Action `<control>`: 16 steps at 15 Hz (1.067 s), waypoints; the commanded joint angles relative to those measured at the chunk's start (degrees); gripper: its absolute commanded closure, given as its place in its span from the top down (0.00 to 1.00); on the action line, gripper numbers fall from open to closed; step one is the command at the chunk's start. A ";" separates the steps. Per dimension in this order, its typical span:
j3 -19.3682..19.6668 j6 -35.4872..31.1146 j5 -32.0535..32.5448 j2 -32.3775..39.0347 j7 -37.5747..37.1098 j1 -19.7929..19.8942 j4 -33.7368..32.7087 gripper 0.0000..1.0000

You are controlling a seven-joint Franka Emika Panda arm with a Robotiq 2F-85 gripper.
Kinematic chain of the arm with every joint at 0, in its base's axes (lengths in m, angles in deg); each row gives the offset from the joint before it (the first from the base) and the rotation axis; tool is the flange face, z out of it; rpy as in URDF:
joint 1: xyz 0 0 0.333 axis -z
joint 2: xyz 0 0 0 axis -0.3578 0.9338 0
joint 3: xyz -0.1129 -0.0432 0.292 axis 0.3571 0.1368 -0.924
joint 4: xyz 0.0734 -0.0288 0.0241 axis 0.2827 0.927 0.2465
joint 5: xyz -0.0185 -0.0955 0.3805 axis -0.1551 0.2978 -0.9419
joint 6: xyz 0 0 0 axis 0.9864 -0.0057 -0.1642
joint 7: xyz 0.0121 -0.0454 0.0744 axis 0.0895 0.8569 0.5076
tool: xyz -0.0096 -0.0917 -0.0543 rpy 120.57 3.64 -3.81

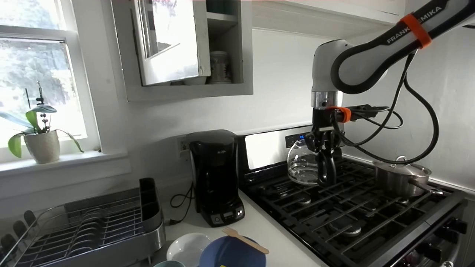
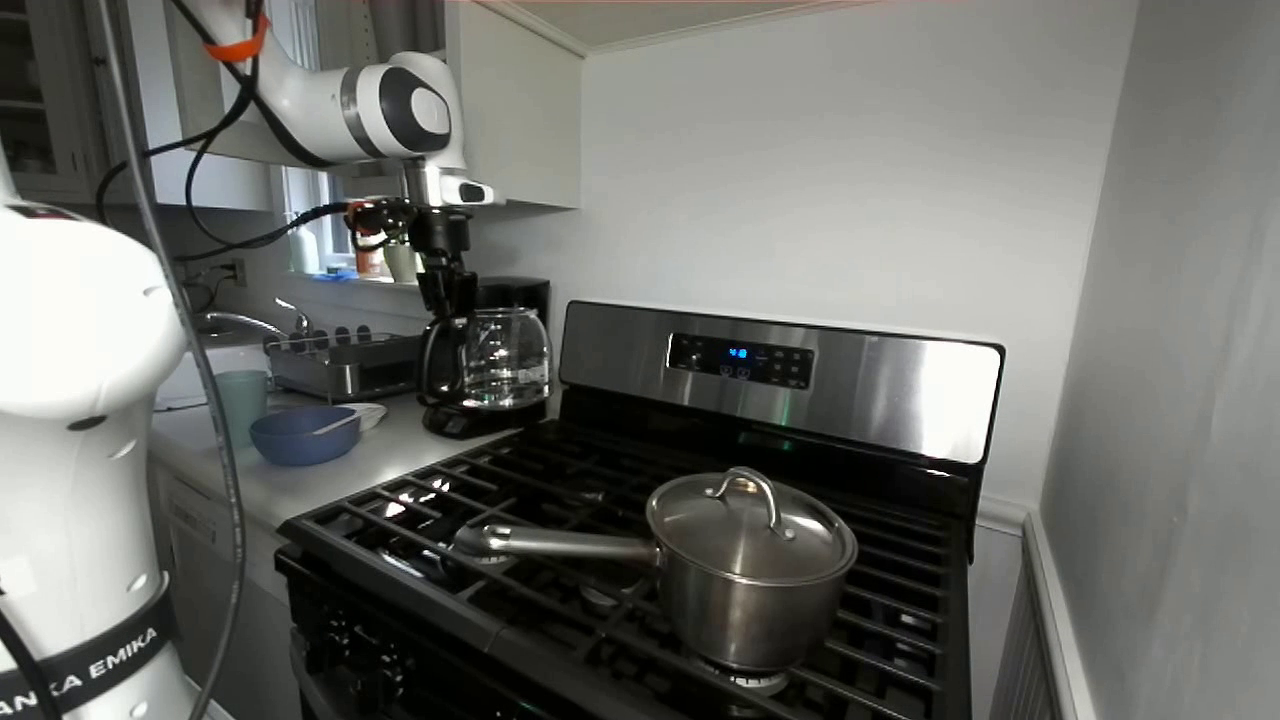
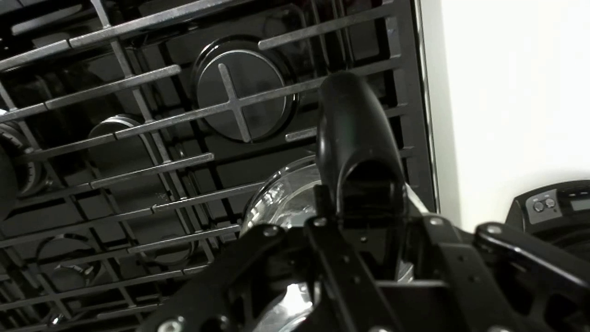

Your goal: Put the kettle on the stove

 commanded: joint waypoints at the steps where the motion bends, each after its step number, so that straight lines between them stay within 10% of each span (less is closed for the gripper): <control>1: 1.36 -0.75 -2.01 0.40 1.59 1.78 -0.35 0.08; 16: 4.88 -9.73 -3.94 5.68 2.61 5.01 1.18 0.08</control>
